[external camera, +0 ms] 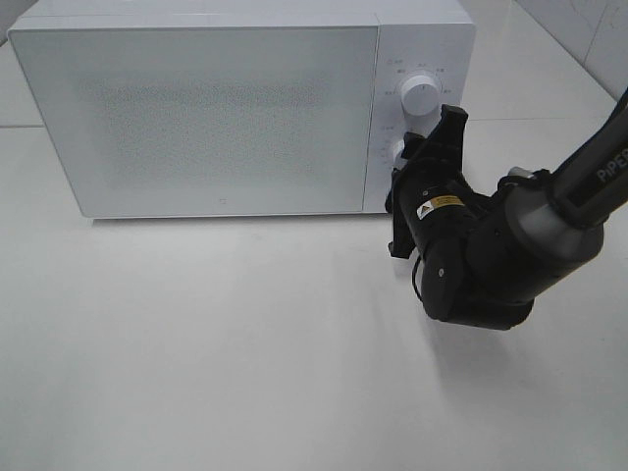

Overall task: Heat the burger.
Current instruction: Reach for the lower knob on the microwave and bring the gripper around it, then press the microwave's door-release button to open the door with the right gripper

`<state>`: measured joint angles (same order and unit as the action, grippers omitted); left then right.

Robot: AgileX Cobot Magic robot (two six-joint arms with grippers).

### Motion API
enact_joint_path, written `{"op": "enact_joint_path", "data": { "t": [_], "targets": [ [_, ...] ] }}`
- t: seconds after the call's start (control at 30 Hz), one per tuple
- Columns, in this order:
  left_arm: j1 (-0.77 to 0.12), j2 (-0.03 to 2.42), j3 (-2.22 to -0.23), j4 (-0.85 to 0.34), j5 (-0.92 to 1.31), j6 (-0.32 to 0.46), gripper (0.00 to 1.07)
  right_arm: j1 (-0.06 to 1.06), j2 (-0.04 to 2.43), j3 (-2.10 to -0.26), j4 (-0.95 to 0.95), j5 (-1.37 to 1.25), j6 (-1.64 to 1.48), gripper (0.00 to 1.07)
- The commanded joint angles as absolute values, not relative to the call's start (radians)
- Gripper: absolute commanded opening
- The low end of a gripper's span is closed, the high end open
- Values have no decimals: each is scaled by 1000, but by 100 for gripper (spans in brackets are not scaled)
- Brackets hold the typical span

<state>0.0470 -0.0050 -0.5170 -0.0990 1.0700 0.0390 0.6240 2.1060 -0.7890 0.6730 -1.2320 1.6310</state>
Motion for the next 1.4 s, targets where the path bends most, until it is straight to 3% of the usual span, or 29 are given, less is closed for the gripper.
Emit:
{"op": "enact_joint_path", "data": {
  "t": [0.03, 0.27, 0.53, 0.6, 0.63, 0.67, 0.73, 0.77, 0.87, 1.4],
  "targets": [
    [52, -22, -516, -103, 1072, 35, 100, 640, 2095, -824, 450, -1370, 1653, 10],
    [52, -22, -516, -103, 1072, 35, 100, 640, 2095, -824, 486, -1398, 1637, 14],
    [52, -22, -516, -103, 1072, 35, 100, 640, 2093, -819, 566, -1397, 1597, 33],
    [52, -22, -516, -103, 1072, 35, 100, 640, 2092, -803, 625, -1397, 1557, 43],
    [52, -22, -516, -103, 1072, 35, 100, 640, 2092, -803, 625, -1397, 1557, 43],
    [52, -22, -516, -103, 1072, 35, 100, 640, 2092, -790, 649, -1397, 1545, 53],
    [52, -22, -516, -103, 1072, 35, 100, 640, 2092, -783, 649, -1397, 1544, 57],
    [52, -22, -516, -103, 1072, 35, 100, 641, 2092, -767, 649, -1396, 1538, 69],
    [52, -22, -516, -103, 1072, 35, 100, 642, 2092, -742, 643, -1395, 1524, 79],
    [52, -22, -516, -103, 1072, 35, 100, 643, 1947, -585, 497, -1305, 1270, 75]
  ]
}}
